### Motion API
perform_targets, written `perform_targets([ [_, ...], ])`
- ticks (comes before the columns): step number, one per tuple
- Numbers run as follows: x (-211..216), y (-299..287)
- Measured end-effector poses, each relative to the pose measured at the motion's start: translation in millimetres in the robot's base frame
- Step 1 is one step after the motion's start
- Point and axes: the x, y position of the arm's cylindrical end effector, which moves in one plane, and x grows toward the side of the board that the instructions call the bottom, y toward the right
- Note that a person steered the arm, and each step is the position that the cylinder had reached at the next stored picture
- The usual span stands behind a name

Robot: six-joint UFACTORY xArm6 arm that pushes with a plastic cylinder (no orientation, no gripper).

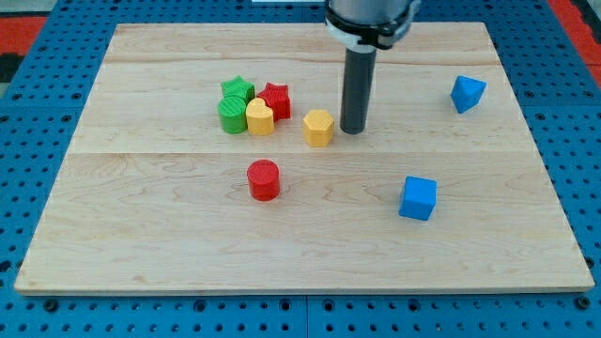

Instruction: Slide the yellow hexagon to the group of blocks

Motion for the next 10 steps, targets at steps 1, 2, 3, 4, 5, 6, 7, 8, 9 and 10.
perform_targets([
  [1,11.1,0.2],
  [2,-4.2,-0.9],
  [3,-13.3,-14.0],
  [4,-11.2,-28.3],
  [5,2.6,12.6],
  [6,25.0,3.7],
  [7,25.1,-35.0],
  [8,25.1,-54.3],
  [9,25.1,-55.7],
  [10,21.5,-55.7],
])
